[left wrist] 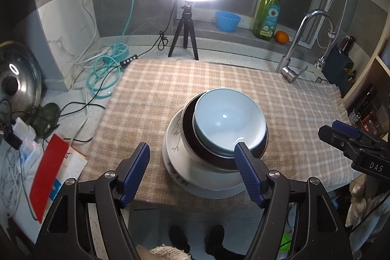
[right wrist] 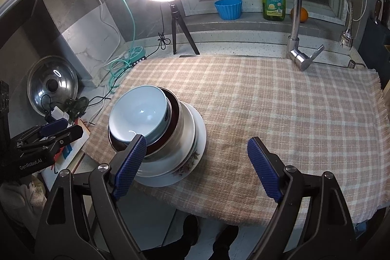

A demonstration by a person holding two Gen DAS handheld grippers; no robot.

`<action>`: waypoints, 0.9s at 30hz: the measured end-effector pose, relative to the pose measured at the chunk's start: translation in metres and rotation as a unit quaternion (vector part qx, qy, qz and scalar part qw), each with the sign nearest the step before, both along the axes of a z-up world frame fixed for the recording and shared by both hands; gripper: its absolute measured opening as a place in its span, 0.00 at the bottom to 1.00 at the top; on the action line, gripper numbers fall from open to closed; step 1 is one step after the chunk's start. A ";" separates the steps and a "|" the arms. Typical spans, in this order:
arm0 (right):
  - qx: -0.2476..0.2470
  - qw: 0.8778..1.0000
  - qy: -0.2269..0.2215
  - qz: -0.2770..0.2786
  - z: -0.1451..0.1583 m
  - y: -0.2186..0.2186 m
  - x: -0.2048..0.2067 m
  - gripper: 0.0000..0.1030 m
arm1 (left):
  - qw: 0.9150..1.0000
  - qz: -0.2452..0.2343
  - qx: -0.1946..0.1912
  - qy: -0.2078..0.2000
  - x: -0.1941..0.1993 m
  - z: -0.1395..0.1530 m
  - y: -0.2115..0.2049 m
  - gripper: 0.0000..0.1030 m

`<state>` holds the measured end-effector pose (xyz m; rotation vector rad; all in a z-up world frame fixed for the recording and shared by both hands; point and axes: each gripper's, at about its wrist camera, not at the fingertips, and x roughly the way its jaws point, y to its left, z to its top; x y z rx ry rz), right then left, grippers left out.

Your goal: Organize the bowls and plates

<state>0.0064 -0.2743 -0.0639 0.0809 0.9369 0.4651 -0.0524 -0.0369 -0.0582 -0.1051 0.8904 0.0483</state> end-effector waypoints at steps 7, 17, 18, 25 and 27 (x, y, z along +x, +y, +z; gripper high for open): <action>0.002 1.000 0.001 -0.002 0.000 0.002 0.001 0.85 | 1.000 0.000 0.010 -0.007 0.000 0.004 0.001 0.70; 0.001 1.000 0.011 -0.003 -0.008 0.011 0.005 0.85 | 1.000 0.001 0.004 0.003 0.008 -0.001 0.004 0.70; 0.001 1.000 0.010 -0.005 -0.008 0.011 0.005 0.85 | 1.000 0.000 0.004 0.002 0.008 0.000 0.004 0.70; 0.001 1.000 0.010 0.002 -0.010 0.019 0.012 0.85 | 1.000 -0.002 0.008 -0.004 0.011 0.003 0.006 0.70; 0.002 1.000 0.006 0.004 -0.009 0.021 0.013 0.85 | 1.000 -0.003 0.006 -0.004 0.012 0.003 0.006 0.70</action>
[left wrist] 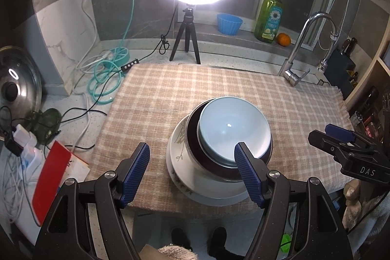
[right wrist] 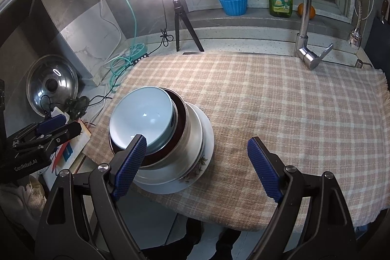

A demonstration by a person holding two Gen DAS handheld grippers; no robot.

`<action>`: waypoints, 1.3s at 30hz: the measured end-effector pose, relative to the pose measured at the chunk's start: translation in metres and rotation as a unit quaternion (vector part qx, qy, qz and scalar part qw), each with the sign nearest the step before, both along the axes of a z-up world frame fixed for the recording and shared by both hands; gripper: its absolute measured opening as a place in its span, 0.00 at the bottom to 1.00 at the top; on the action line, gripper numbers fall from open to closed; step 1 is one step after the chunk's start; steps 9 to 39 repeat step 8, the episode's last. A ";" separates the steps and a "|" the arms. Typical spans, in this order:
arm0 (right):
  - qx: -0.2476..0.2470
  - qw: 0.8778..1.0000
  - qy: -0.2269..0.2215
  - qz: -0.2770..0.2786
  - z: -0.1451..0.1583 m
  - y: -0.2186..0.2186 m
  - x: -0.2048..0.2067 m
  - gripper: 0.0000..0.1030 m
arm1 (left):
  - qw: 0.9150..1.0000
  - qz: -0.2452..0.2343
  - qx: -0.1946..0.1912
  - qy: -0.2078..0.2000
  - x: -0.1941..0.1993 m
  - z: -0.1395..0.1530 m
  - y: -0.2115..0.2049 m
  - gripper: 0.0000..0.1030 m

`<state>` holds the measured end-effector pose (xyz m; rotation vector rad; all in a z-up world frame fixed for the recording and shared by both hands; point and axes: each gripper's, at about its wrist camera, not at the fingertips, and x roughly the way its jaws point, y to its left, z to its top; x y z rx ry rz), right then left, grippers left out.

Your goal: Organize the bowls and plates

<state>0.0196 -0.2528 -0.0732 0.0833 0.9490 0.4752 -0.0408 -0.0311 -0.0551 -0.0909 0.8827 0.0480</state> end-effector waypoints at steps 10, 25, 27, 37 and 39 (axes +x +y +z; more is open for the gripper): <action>0.004 1.000 0.003 -0.002 -0.001 0.002 0.003 0.85 | 1.000 -0.004 0.012 -0.019 -0.001 0.003 0.000 0.68; 0.004 1.000 0.003 -0.002 -0.001 0.002 0.003 0.85 | 1.000 -0.004 0.012 -0.019 -0.001 0.003 0.000 0.68; 0.004 1.000 0.003 -0.002 -0.001 0.002 0.003 0.85 | 1.000 -0.004 0.012 -0.019 -0.001 0.003 0.000 0.68; 0.004 1.000 0.003 -0.002 -0.001 0.002 0.003 0.85 | 1.000 -0.004 0.012 -0.019 -0.001 0.003 0.000 0.68; 0.004 1.000 0.003 -0.002 -0.001 0.002 0.003 0.85 | 1.000 -0.004 0.012 -0.019 -0.001 0.003 0.000 0.68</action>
